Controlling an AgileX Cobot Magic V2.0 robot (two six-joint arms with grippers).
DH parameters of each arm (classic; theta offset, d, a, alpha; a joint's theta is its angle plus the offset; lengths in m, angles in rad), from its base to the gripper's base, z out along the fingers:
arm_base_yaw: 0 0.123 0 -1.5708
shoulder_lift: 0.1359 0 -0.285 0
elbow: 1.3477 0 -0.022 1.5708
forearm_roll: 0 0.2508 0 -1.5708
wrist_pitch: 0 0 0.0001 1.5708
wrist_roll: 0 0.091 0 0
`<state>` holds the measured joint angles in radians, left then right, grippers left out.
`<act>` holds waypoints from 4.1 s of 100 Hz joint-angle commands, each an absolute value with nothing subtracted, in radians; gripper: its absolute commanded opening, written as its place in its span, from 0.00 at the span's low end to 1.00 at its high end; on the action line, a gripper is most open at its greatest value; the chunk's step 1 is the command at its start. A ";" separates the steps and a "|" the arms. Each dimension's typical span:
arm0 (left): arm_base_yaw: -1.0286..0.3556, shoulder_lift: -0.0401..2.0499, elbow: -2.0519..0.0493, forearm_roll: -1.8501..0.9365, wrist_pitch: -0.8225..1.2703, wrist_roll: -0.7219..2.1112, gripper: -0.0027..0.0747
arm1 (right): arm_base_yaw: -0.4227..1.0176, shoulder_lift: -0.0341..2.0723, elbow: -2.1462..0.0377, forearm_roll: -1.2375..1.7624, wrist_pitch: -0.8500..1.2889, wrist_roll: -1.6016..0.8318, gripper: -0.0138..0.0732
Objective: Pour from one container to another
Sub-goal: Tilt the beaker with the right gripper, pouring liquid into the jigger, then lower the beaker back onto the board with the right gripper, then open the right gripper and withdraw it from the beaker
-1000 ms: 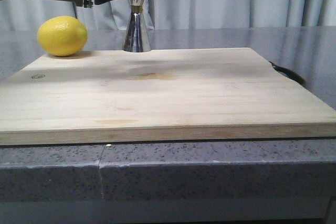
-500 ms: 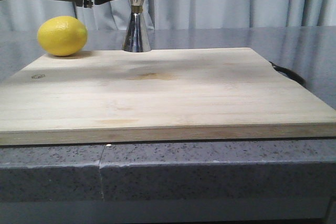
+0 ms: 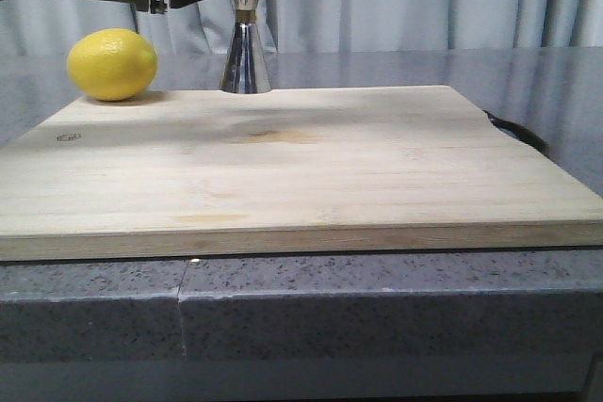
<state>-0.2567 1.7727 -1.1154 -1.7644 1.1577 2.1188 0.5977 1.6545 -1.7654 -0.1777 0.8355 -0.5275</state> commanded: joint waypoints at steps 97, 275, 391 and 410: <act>-0.265 1.733 -1.146 -1.864 1.244 2.111 0.34 | 0.358 1.348 -0.941 -0.155 -0.114 0.138 0.49; -0.265 1.733 -1.146 -1.864 1.244 2.111 0.34 | 0.329 1.465 -0.752 -0.155 -0.292 0.105 0.86; -0.265 1.733 -1.146 -1.864 1.244 2.111 0.34 | 0.329 0.735 -0.752 -0.120 0.498 0.103 0.85; -0.265 1.733 -1.146 -1.864 1.244 2.111 0.34 | 0.329 0.735 -0.752 -0.120 0.512 0.102 0.85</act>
<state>-0.2567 1.7727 -1.1154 -1.7621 1.1577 2.1188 0.3332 0.7416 -0.7279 -0.1171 0.5718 0.1085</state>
